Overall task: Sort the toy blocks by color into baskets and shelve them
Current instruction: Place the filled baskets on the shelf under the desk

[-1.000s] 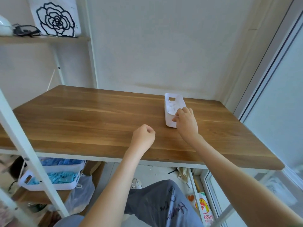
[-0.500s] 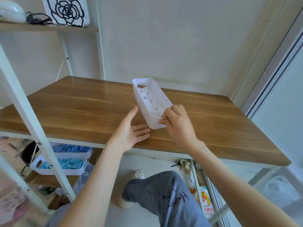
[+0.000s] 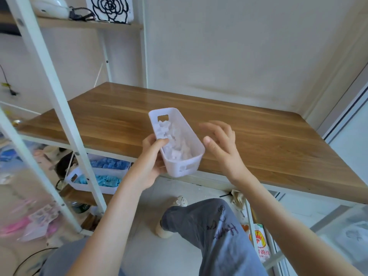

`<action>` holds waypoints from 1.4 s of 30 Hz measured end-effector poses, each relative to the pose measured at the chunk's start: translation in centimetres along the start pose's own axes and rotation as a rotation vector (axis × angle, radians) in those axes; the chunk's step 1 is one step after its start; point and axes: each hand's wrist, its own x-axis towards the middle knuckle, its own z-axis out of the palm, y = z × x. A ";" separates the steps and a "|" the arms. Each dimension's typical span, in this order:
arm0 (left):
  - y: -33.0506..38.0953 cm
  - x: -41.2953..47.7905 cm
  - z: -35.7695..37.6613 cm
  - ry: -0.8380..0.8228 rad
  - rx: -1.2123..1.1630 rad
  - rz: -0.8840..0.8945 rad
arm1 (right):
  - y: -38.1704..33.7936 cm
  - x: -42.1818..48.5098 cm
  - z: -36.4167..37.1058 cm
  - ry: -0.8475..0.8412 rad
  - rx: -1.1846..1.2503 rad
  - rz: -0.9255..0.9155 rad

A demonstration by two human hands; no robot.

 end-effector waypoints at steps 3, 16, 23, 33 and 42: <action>-0.3 -2.2 -1.3 0.036 0.061 0.076 | -1.0 0.0 1.0 -0.223 0.348 0.209; 0.6 -8.2 -10.7 0.440 0.344 0.118 | -4.6 -2.2 15.0 -0.687 0.834 0.231; 0.3 -9.4 -14.2 0.556 0.307 0.204 | -4.7 -1.8 18.9 -0.748 0.818 0.238; -3.8 -13.5 -20.1 0.524 0.215 -0.122 | -2.2 -2.2 26.5 -0.804 0.502 0.354; -6.4 -9.0 -25.4 0.813 0.058 -0.201 | -0.5 0.6 32.9 -0.826 0.137 0.411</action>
